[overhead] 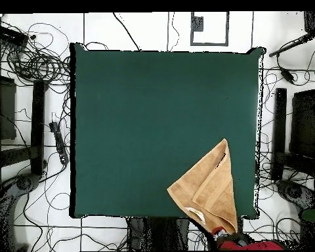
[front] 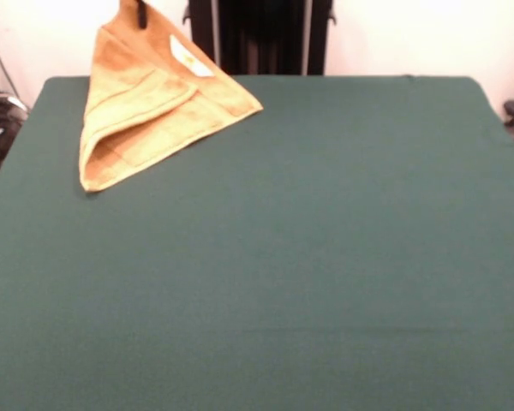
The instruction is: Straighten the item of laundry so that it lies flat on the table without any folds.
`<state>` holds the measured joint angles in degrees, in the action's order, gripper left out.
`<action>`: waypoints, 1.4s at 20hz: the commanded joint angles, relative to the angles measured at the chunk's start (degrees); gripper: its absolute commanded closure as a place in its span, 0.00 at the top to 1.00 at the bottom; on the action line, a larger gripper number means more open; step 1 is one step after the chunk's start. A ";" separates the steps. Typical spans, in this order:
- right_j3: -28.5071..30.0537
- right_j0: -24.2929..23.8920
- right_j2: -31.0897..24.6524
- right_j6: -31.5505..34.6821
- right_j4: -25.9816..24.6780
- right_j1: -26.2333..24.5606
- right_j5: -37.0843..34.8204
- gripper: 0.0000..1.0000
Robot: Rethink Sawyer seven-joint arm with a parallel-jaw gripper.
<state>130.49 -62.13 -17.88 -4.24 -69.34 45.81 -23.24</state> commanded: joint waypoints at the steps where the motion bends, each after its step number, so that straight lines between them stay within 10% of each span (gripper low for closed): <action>1: -5.06 3.71 0.39 17.72 1.95 -3.71 3.88 0.00; 28: -9.39 9.60 6.50 22.13 15.69 -4.96 7.46 0.00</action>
<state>126.91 -56.98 -11.47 -4.02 -58.21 44.62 -20.01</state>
